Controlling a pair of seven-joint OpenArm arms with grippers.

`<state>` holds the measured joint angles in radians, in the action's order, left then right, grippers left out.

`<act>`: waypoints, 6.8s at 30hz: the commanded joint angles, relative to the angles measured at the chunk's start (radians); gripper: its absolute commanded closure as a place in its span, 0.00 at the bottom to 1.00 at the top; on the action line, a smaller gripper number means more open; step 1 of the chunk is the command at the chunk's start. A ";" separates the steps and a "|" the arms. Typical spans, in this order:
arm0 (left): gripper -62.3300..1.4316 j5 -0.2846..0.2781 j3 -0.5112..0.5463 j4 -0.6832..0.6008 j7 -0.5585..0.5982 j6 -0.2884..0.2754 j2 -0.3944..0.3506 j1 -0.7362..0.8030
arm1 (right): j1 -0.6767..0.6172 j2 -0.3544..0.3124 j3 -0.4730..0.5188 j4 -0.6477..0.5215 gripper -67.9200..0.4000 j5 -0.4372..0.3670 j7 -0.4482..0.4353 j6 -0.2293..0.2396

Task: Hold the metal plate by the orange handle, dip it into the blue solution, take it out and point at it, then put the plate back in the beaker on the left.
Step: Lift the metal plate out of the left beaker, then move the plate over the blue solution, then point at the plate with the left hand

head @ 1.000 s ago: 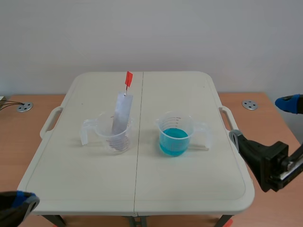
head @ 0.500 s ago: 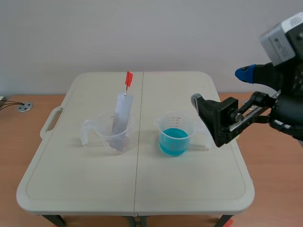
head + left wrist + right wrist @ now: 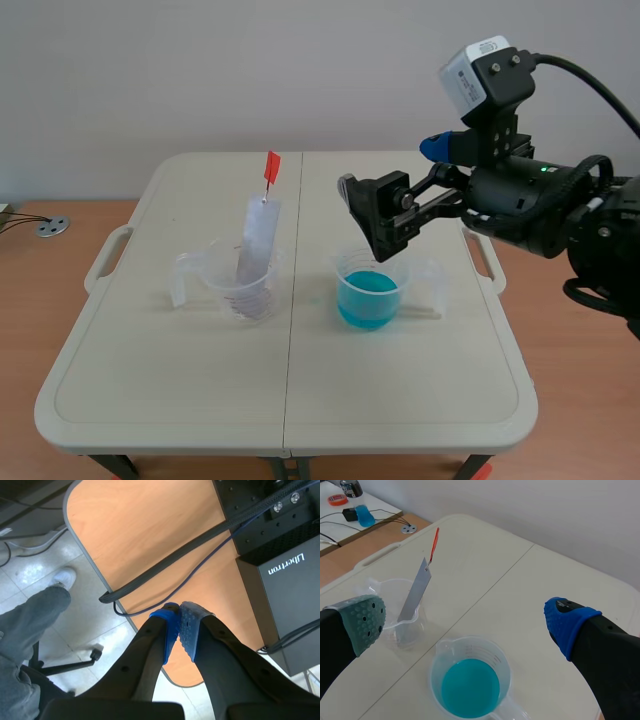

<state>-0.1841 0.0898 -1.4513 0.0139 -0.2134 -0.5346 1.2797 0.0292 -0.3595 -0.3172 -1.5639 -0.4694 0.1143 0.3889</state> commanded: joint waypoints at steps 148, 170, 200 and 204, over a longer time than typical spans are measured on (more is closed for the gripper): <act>0.95 -0.005 0.011 0.002 -0.049 -0.010 0.007 -0.064 | 0.414 0.047 -0.174 -0.019 0.97 -0.242 0.077 0.357; 0.95 -0.033 0.292 -0.406 -0.056 -0.009 -0.001 -0.051 | 0.291 -0.166 0.077 -0.045 0.97 -0.426 0.131 0.357; 0.95 -0.103 -0.391 -0.323 -0.089 -0.175 -0.200 -1.098 | 0.220 -0.205 0.108 -0.046 0.97 -0.441 0.135 0.357; 0.95 -0.081 -0.541 -0.232 -0.130 -0.175 -0.124 -1.264 | 0.220 -0.205 0.108 -0.046 0.97 -0.440 0.135 0.357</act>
<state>-0.2630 -0.4614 -1.6821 -0.1272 -0.3935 -0.6807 0.0219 0.2321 -0.5568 -0.2234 -1.6054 -0.8909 0.2646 0.7380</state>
